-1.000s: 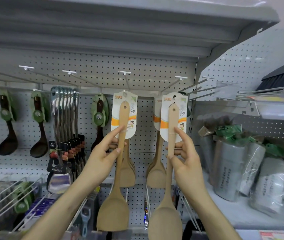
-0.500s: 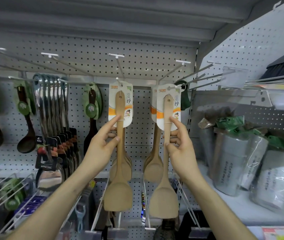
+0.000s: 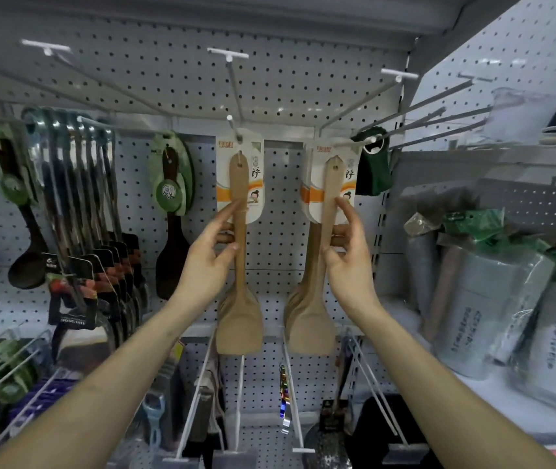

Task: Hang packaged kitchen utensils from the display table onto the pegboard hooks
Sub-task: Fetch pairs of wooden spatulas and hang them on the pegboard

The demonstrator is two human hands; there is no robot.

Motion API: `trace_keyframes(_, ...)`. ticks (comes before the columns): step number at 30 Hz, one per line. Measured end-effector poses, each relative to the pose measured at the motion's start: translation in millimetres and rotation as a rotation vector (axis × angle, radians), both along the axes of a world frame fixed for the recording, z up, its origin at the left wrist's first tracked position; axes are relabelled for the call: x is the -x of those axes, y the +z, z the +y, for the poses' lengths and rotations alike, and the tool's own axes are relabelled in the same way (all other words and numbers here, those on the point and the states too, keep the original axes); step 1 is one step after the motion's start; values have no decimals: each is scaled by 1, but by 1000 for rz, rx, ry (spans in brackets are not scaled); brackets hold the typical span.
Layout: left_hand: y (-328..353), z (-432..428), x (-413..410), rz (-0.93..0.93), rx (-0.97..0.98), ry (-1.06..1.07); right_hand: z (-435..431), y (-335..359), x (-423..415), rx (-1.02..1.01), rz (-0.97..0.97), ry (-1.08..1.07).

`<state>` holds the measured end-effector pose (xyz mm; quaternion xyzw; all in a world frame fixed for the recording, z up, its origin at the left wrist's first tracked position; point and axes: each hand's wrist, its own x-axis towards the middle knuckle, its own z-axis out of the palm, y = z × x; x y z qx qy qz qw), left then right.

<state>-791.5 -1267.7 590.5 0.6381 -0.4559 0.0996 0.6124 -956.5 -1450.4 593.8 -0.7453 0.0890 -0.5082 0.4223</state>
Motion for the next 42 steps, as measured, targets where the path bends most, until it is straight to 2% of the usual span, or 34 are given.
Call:
trace_keyframes(8,-25,15,-1,27,-39,-22,0,-39,24,-31,3,-86)
trace_keyframes(12,-40,46,22,-10,-134,64,18,-58,44,28,12,-102)
trace_keyframes(19,-89,150,107,-60,-382,525,105,-96,58,329,147,205)
trace_keyframes(22,-117,201,154,-33,-552,770,161,-124,52,434,264,389)
trace_keyframes(26,-145,265,213,-10,-805,1091,246,-155,46,611,324,577)
trace_keyframes(31,-168,348,276,97,-962,1404,358,-179,52,779,337,778)
trace_keyframes(37,-192,452,340,209,-1080,1646,498,-197,71,924,296,965)
trace_keyframes(42,-207,546,373,346,-1129,1764,611,-211,90,1008,307,1052)
